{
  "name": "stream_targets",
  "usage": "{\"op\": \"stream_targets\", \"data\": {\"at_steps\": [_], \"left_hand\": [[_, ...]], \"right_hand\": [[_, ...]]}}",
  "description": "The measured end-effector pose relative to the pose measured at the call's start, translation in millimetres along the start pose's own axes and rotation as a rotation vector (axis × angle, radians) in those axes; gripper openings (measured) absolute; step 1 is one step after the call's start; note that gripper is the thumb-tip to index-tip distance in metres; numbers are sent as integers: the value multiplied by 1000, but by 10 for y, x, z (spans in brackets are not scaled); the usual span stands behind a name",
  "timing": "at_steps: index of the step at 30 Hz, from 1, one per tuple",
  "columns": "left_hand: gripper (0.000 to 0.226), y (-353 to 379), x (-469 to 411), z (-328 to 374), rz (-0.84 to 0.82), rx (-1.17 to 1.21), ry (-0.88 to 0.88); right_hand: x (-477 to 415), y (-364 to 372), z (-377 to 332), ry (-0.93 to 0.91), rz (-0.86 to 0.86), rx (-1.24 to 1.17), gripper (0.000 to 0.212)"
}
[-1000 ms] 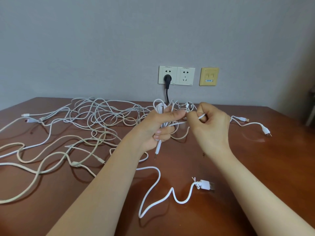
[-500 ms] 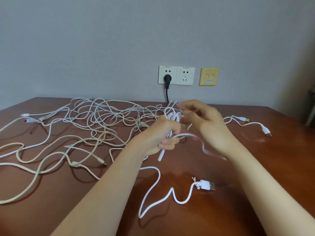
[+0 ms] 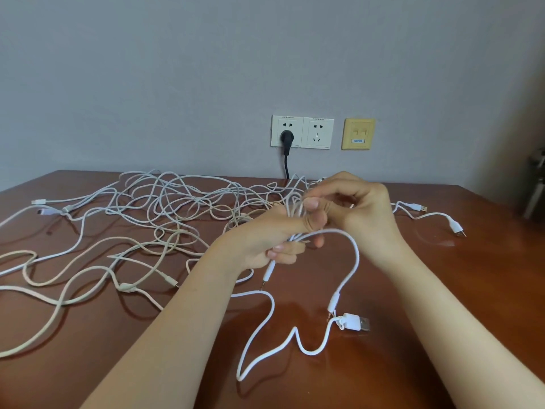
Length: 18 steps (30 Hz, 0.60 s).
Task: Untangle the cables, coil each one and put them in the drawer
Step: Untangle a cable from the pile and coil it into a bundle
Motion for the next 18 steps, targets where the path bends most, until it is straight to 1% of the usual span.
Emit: {"op": "stream_targets", "data": {"at_steps": [2, 4, 5, 8, 11, 12, 14, 15, 16, 17, 18], "left_hand": [[18, -1, 4, -48, 0, -67, -68], [10, -21, -14, -90, 21, -171, -107], [7, -31, -21, -96, 41, -231, -117], [9, -92, -54, -128, 153, -373, -137], [25, -143, -87, -117, 255, -546, -121], [25, -151, -98, -121, 274, -610, -116], [17, -138, -127, -160, 277, -694, -120], [18, -131, -133, -180, 277, -718, -130], [21, -127, -134, -197, 276, -725, -138], [20, -123, -132, -198, 278, -712, -142], [17, -124, -133, -192, 278, -682, -139]], "right_hand": [[4, 23, -8, -7, -47, 15, 26], [-8, 17, 22, -14, -48, 105, 28], [-12, 19, 49, -8, -41, 153, 26], [-10, 16, 126, 17, 23, 296, 14], [-8, -32, 217, 106, 91, 335, 12], [-12, -43, 243, 135, 92, 337, 12], [-9, -56, 274, 171, 70, 378, 23], [-7, -56, 286, 188, 51, 403, 27], [-4, -59, 293, 201, 42, 421, 25], [-3, -60, 293, 208, 40, 433, 19], [-2, -63, 279, 198, 52, 449, 17]]}}
Point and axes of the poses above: each hand's wrist, its own x-axis away from the middle knuckle, its own y-axis out of the palm, z = x × y, the point moved 7 cm from there along -x, towards the middle knuckle, and after that the axes turned 9 degrees about -x, right-handed, at the moved point
